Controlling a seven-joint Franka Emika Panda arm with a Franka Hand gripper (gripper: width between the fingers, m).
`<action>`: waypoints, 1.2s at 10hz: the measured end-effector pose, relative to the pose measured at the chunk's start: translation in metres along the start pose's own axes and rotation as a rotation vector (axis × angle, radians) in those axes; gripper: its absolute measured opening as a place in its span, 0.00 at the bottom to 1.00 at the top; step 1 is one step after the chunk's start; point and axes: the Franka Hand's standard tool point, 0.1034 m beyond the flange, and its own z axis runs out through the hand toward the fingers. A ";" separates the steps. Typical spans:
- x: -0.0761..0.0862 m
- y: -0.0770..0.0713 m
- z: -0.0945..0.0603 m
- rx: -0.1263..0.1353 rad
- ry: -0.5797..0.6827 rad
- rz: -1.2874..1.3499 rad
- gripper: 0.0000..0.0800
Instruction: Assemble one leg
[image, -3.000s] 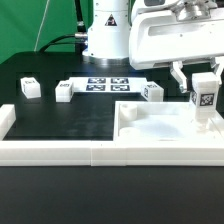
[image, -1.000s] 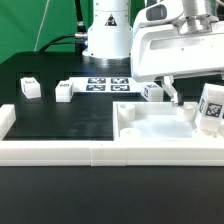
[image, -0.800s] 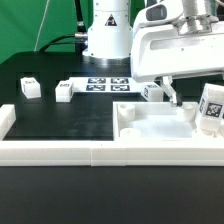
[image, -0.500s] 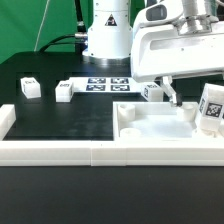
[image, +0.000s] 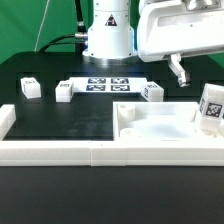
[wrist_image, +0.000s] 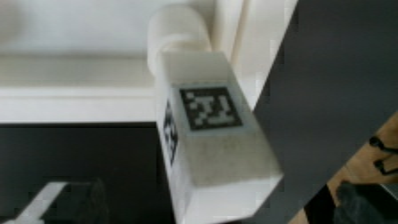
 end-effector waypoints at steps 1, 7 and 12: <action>0.000 0.001 0.000 -0.001 0.005 0.001 0.81; -0.003 0.007 0.015 0.052 -0.423 0.062 0.81; -0.002 0.001 0.017 0.016 -0.456 0.109 0.81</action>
Offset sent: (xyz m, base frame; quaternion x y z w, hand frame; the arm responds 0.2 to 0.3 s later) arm 0.0159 -0.0132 -0.0097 -0.0352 -0.1404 0.0085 0.9894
